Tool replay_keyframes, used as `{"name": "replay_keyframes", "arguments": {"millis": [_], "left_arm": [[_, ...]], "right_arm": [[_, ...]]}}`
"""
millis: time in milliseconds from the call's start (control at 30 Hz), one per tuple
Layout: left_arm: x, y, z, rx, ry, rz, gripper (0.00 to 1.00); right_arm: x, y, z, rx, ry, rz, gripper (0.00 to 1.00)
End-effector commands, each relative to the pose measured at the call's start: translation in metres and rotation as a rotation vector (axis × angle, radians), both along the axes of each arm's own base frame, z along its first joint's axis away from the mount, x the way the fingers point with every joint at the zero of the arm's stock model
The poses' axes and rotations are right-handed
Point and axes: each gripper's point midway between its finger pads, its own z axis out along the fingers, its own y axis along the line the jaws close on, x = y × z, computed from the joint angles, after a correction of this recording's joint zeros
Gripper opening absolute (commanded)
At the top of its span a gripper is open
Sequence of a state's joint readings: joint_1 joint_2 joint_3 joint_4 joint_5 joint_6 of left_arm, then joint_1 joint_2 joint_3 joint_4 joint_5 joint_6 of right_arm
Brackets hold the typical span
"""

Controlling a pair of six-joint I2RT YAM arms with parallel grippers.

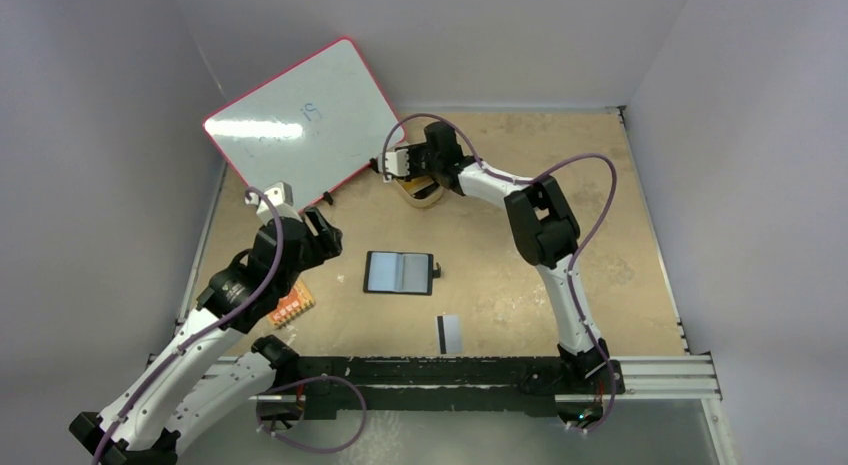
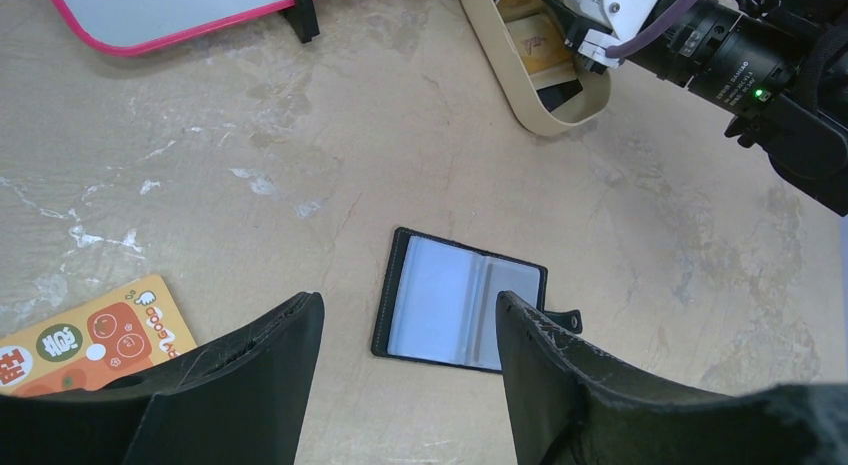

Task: Put the credit cards into the card holder
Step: Pick up the credit card from the storage box.

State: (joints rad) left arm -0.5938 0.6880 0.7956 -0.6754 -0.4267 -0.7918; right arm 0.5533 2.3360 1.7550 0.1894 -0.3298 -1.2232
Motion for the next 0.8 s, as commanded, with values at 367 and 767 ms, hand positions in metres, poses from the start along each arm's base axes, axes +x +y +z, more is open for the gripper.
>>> {"name": "replay_keyframes", "arguments": {"millis": [367,767], "left_arm": [[0.005,-0.001,0.012,-0.012,-0.045,0.002,0.63],[0.005,0.000,0.012,-0.013,-0.044,0.008,0.63]], "right_arm": [[0.000,0.003,0.092,0.079,-0.191,0.031,0.14],[-0.026,0.001,0.085,0.032,-0.106,0.106,0.00]]}}
